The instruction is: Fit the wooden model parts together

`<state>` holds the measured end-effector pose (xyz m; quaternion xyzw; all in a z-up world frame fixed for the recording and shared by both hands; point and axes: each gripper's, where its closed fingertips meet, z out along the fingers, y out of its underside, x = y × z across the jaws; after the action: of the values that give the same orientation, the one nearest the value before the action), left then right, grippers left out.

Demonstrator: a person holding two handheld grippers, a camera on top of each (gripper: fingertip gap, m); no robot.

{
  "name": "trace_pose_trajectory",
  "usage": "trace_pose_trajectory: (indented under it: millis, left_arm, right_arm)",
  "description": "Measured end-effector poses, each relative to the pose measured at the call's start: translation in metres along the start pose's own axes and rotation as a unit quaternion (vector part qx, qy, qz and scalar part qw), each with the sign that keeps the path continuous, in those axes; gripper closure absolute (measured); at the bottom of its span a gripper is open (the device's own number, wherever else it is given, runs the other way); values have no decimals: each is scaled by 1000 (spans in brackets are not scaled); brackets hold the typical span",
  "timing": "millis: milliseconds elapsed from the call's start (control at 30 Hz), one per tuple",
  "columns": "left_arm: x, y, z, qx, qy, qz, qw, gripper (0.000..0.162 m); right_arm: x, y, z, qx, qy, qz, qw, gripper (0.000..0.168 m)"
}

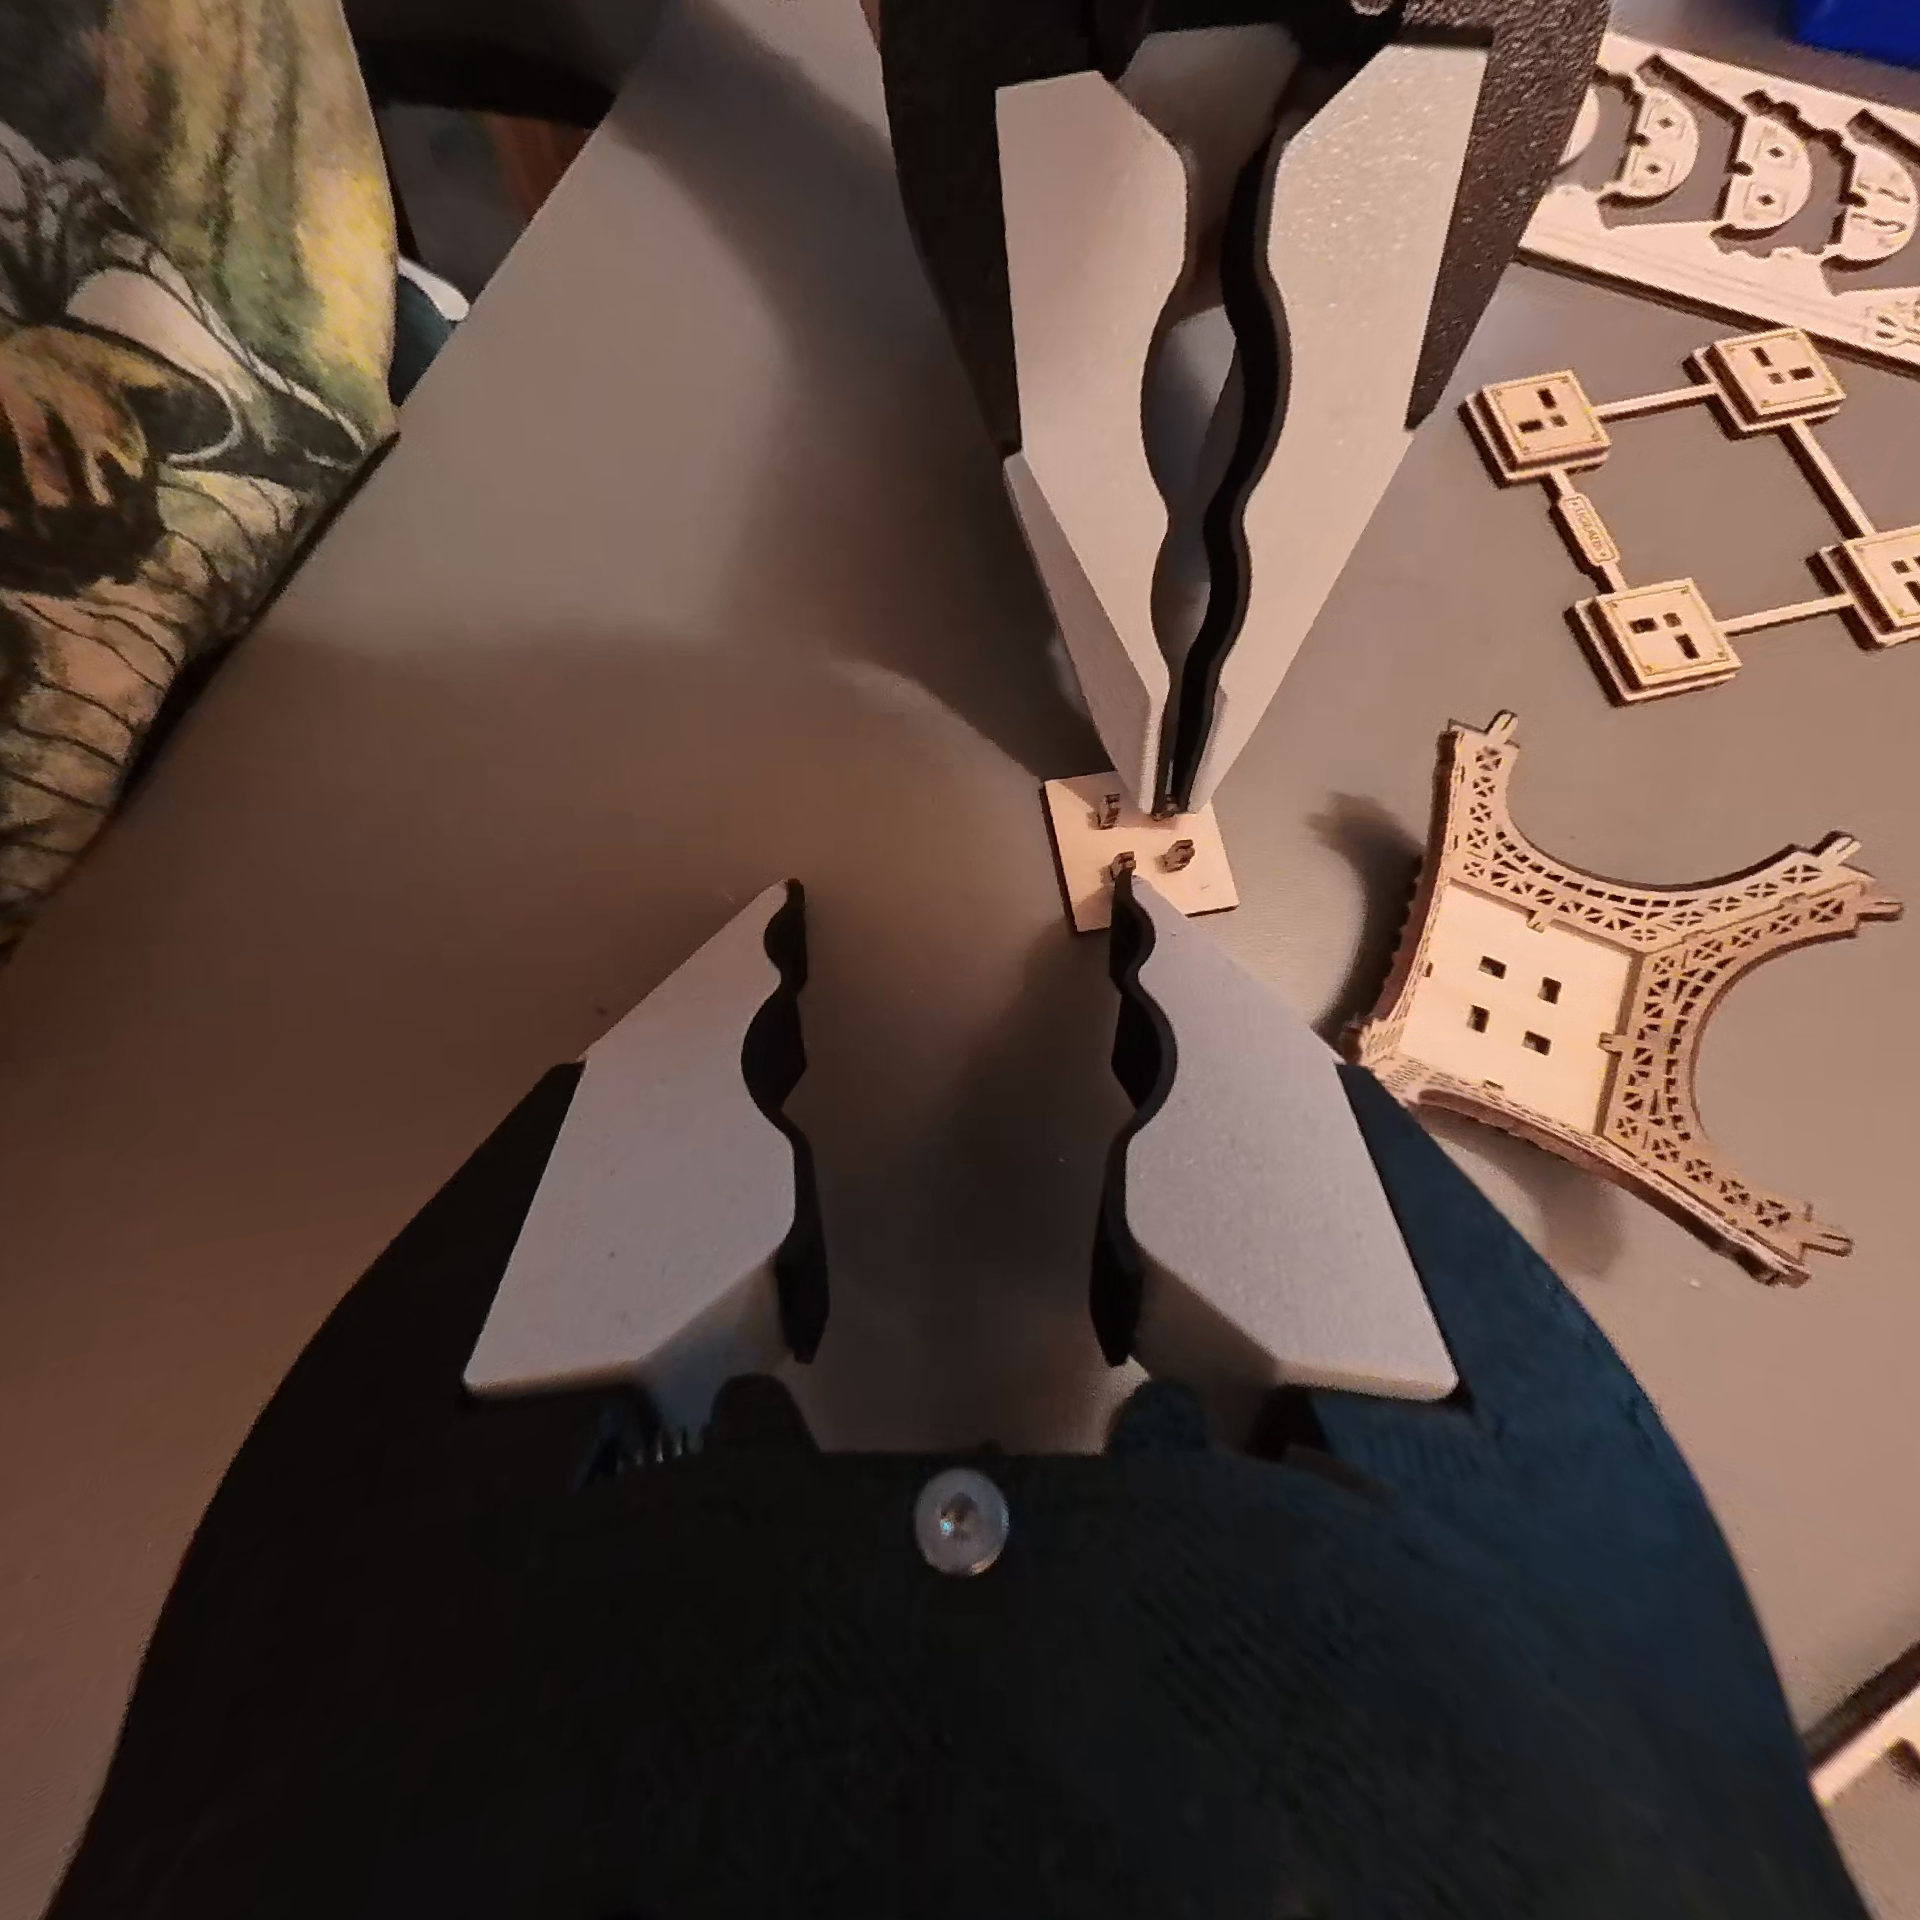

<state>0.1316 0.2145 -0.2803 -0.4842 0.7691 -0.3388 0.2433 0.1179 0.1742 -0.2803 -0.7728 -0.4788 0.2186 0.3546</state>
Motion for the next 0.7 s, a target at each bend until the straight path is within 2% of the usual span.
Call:
trace_pose_trajectory:
  millis: [700]
  left_arm:
    - [0, 2, -1, -2, 18, -32, 999, 161]
  right_arm:
    - [5, 0, 1, 7, 14, 9, 1000, 120]
